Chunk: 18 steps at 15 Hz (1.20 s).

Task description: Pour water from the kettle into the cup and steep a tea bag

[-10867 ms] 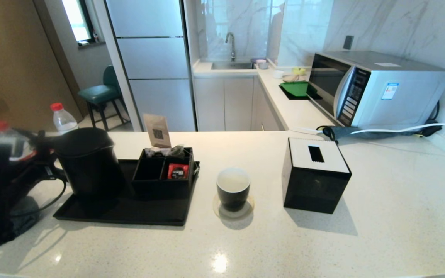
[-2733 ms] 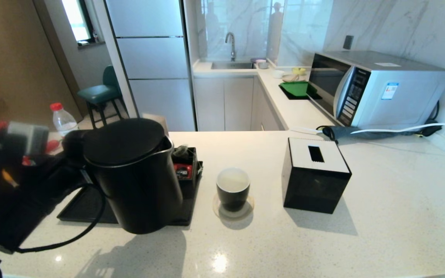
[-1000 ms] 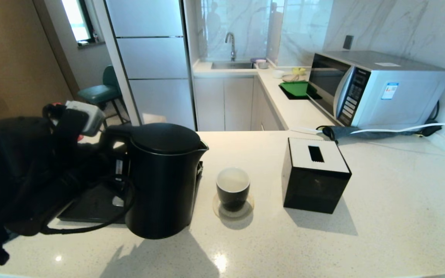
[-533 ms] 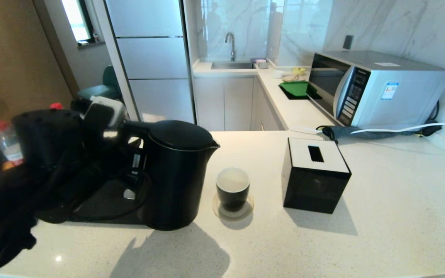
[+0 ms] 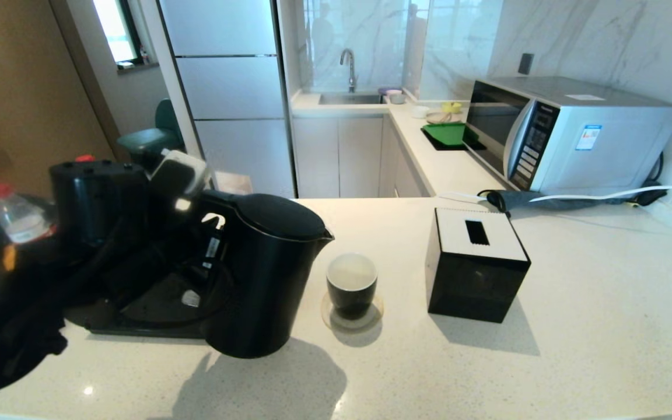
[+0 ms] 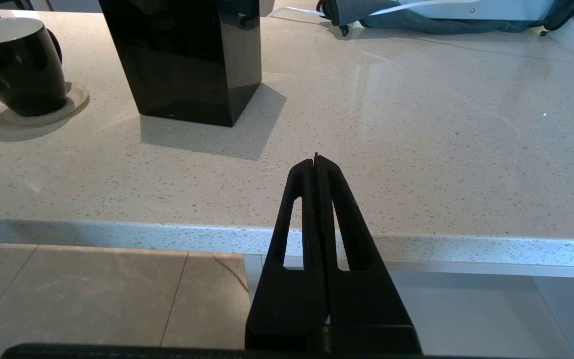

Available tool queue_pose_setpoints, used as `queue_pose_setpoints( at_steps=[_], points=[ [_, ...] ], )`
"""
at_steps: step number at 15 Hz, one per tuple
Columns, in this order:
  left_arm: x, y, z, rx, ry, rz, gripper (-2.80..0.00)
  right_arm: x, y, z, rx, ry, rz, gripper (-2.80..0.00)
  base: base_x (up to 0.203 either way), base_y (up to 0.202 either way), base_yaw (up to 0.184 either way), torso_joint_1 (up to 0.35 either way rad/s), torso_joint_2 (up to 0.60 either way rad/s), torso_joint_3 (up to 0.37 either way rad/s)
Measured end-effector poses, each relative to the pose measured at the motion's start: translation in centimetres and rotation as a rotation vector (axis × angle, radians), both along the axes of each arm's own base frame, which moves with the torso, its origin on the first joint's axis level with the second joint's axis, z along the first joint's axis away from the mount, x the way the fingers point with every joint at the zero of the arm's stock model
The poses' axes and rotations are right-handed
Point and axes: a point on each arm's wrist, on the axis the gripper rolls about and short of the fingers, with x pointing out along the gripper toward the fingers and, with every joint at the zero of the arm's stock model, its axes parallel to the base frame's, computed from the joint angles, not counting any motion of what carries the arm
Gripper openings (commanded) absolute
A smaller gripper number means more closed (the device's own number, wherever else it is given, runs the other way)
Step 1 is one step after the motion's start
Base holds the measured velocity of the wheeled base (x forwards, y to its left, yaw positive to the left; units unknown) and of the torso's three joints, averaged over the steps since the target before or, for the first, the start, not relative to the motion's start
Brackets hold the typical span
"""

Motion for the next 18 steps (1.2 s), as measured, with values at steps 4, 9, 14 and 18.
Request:
queue_pose_setpoints(
  at_steps=[4, 9, 14, 18],
  points=[
    [0.3, -0.1, 0.4, 0.042, 0.011, 0.005, -2.80, 0.0, 0.0, 0.0, 0.000, 0.000, 0.000, -2.80, 0.000, 0.000, 0.000, 0.000, 0.00, 0.000],
    [0.9, -0.8, 0.7, 0.085, -0.006, 0.067, -2.80, 0.0, 0.0, 0.0, 0.000, 0.000, 0.000, -2.80, 0.000, 0.000, 0.000, 0.000, 0.00, 0.000],
    [1.2, -2.4, 0.6, 0.104, -0.015, 0.098, -2.80, 0.0, 0.0, 0.0, 0.000, 0.000, 0.000, -2.80, 0.000, 0.000, 0.000, 0.000, 0.00, 0.000],
    [1.3, -3.2, 0.5, 0.130, -0.016, 0.111, -2.80, 0.0, 0.0, 0.0, 0.000, 0.000, -0.001, -2.80, 0.000, 0.000, 0.000, 0.000, 0.00, 0.000]
  ],
)
